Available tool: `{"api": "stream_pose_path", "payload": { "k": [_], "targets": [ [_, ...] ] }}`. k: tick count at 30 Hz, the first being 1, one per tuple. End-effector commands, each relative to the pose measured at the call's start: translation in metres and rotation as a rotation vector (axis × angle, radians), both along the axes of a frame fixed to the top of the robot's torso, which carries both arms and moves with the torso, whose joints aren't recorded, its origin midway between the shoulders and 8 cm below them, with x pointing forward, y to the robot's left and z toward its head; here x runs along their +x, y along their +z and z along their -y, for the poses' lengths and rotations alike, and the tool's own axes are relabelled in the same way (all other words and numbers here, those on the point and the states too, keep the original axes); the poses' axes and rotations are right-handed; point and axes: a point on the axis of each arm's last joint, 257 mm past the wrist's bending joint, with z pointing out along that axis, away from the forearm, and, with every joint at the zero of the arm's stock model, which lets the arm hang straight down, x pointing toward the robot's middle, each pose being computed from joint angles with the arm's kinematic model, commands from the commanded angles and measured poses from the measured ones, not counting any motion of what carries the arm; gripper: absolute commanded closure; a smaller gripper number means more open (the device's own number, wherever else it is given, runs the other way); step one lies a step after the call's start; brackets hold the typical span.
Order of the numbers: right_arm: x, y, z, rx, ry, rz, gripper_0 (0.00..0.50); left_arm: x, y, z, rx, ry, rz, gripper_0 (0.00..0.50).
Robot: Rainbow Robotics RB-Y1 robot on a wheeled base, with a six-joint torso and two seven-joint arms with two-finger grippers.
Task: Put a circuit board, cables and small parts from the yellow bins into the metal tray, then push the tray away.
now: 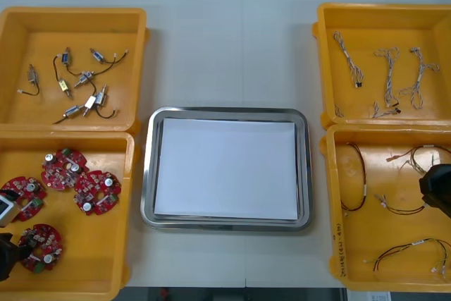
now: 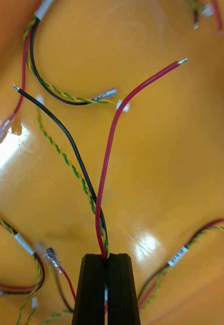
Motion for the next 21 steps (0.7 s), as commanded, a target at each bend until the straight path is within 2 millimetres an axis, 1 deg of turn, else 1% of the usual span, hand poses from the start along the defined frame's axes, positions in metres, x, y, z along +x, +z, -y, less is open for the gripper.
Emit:
{"api": "stream_pose_path", "payload": {
  "k": [1,5,10,12,16,20,21],
  "targets": [
    [0.0,0.045,0.006,-0.055,0.03,0.061,0.5,0.006,0.0,-0.004,0.067,-0.105,0.026,0.0],
    [-0.007,0.068,0.006,-0.099,0.08,0.055,0.5,0.006,0.0,-0.003,0.063,-0.102,0.025,0.0],
    [-0.004,0.086,-0.006,-0.084,0.171,0.077,0.5,0.007,0.001,-0.002,0.061,-0.104,0.026,0.0],
    [-0.001,0.097,-0.014,-0.089,0.226,0.095,0.5,0.006,0.001,-0.001,0.059,-0.103,0.026,0.0],
    [0.003,0.113,-0.021,-0.108,0.301,0.104,0.5,0.006,0.001,0.0,0.055,-0.103,0.026,0.0],
    [0.003,0.128,-0.024,-0.151,0.386,0.096,0.5,0.005,0.002,0.005,0.047,-0.109,0.026,0.015],
    [0.002,0.131,-0.025,-0.164,0.409,0.093,0.5,0.005,0.001,0.006,0.045,-0.109,0.025,0.026]
  ]
}}
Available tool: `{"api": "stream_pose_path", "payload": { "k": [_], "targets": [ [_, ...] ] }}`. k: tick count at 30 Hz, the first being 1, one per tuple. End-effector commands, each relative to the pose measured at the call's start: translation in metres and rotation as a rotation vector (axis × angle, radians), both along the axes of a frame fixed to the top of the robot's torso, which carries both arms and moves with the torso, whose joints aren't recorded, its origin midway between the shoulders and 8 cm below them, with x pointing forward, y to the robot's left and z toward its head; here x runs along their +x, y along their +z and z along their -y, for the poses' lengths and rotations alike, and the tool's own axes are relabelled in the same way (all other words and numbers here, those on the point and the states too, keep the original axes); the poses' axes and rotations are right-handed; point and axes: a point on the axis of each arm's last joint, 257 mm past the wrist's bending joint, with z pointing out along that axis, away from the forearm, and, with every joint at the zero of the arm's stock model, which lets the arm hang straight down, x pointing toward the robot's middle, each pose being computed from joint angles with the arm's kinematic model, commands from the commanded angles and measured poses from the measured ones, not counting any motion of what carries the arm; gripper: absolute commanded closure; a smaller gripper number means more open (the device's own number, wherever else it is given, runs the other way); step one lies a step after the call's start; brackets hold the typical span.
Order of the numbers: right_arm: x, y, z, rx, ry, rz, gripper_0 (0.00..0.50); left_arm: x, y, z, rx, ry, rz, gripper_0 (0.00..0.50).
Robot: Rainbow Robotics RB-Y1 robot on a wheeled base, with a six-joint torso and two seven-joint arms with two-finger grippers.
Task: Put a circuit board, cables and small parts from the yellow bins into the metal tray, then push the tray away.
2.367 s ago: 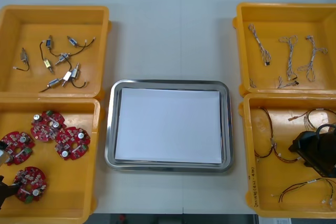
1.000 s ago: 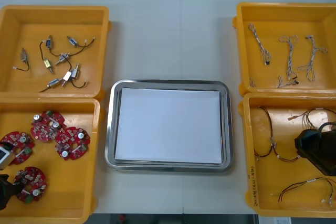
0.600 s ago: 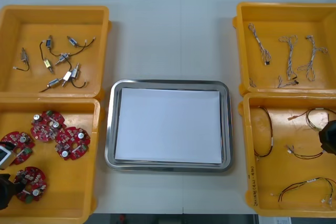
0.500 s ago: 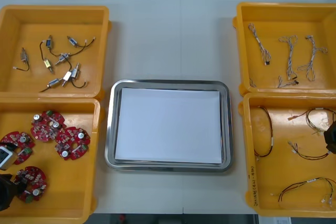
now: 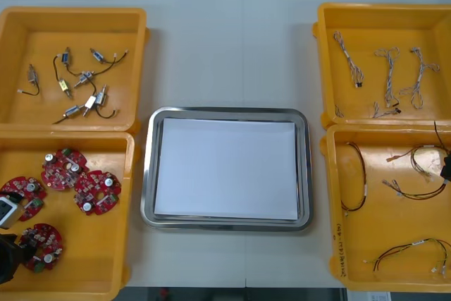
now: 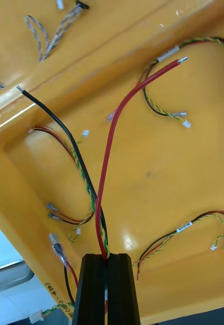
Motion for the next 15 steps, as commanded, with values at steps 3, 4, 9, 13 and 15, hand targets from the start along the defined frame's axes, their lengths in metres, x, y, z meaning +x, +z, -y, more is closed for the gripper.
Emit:
{"api": "stream_pose_path", "payload": {
  "k": [3,4,9,13,15],
  "targets": [
    [0.004,0.044,0.006,-0.144,0.154,0.047,0.5,0.003,0.007,0.002,0.055,-0.101,0.016,0.12],
    [0.004,0.045,0.005,-0.148,0.165,0.046,0.5,0.003,0.007,0.002,0.055,-0.101,0.016,0.162],
    [0.008,0.058,0.0,-0.172,0.25,0.042,0.5,0.003,0.006,0.001,0.059,-0.103,0.016,0.329],
    [0.012,0.063,-0.009,-0.2,0.313,0.031,0.5,0.003,0.007,0.001,0.058,-0.102,0.017,0.427],
    [0.016,0.067,-0.015,-0.231,0.358,0.029,0.5,0.002,0.007,0.003,0.055,-0.102,0.016,0.499]
  ]
}}
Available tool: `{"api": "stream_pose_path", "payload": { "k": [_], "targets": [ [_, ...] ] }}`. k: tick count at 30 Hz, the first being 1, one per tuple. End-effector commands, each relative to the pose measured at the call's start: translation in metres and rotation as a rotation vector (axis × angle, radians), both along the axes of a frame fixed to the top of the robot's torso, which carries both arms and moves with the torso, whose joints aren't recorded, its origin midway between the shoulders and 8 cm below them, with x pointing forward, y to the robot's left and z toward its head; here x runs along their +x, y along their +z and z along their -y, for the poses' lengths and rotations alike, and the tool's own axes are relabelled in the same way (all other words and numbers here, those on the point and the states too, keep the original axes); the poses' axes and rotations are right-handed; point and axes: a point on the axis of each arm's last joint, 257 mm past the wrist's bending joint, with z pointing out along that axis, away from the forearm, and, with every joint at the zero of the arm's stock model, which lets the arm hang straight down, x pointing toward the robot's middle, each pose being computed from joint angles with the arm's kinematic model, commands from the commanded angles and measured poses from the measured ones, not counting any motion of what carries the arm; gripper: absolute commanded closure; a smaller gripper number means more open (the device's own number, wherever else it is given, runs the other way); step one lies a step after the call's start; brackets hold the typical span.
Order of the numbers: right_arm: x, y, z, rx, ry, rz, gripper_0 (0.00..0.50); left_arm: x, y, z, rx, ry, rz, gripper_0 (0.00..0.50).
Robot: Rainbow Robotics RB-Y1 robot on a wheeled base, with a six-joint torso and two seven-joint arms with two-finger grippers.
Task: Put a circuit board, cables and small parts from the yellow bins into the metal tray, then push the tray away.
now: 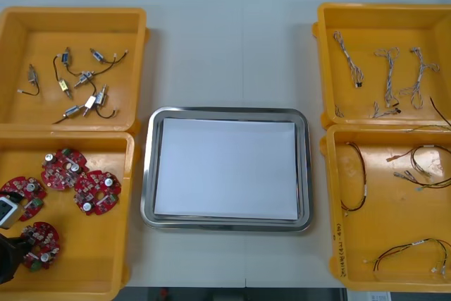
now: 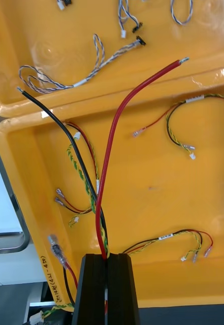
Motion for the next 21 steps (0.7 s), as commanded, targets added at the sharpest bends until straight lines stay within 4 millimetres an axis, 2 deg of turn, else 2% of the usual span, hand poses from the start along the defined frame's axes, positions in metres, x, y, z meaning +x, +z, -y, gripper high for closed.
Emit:
{"api": "stream_pose_path", "payload": {
  "k": [1,5,11,21],
  "targets": [
    [0.011,0.018,-0.007,-0.112,0.12,0.009,0.5,0.004,0.008,0.002,0.056,-0.102,0.019,0.499],
    [0.018,0.021,-0.019,-0.147,0.211,0.011,0.5,0.006,0.01,0.004,0.054,-0.105,0.024,0.5],
    [0.028,0.027,-0.024,-0.188,0.325,0.021,0.5,0.01,0.014,0.008,0.047,-0.106,0.029,0.5],
    [0.05,0.041,-0.054,-0.213,0.521,0.008,0.5,0.024,0.023,0.012,0.056,-0.109,0.011,0.5]
  ]
}}
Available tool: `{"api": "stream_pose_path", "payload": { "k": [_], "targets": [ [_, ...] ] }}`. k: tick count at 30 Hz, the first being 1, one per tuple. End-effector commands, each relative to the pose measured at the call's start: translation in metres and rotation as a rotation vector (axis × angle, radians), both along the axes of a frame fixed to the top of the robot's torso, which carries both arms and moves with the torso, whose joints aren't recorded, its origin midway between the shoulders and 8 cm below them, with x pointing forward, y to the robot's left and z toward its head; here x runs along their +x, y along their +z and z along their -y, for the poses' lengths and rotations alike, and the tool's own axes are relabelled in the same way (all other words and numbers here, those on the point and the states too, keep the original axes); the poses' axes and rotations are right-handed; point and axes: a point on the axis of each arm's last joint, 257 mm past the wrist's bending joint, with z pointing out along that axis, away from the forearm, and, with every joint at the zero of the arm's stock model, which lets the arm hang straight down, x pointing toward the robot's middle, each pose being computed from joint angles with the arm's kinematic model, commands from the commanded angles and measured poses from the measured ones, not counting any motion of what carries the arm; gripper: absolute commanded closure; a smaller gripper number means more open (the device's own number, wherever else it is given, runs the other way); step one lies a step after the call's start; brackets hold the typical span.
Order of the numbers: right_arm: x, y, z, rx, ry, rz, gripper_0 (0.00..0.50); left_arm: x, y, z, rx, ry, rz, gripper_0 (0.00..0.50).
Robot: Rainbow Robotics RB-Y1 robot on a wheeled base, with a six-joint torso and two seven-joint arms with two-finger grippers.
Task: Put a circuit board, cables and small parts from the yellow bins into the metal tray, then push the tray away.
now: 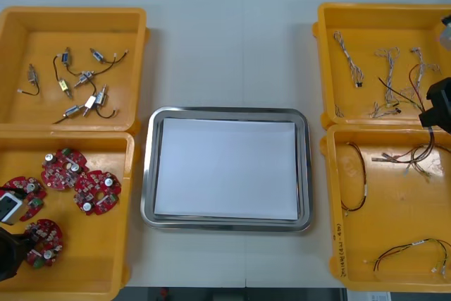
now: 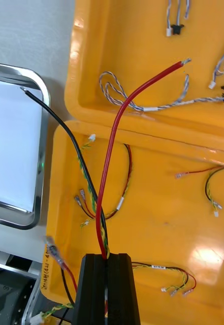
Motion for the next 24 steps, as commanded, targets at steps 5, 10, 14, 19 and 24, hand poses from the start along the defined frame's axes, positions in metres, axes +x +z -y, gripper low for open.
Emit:
{"api": "stream_pose_path", "payload": {
  "k": [5,10,14,19,24],
  "targets": [
    [0.018,0.02,-0.021,-0.149,0.174,0.046,0.5,0.027,0.025,0.007,0.057,-0.095,0.016,0.5],
    [0.02,0.018,-0.034,-0.216,0.24,0.057,0.5,0.033,0.029,0.01,0.058,-0.096,0.01,0.5],
    [0.022,0.017,-0.043,-0.275,0.282,0.081,0.5,0.035,0.032,0.013,0.055,-0.094,0.001,0.5],
    [0.026,0.015,-0.052,-0.339,0.316,0.111,0.5,0.039,0.029,0.022,0.045,-0.106,-0.003,0.5],
    [0.027,0.016,-0.061,-0.333,0.331,0.126,0.5,0.038,0.027,0.023,0.038,-0.104,-0.006,0.5]
  ]
}}
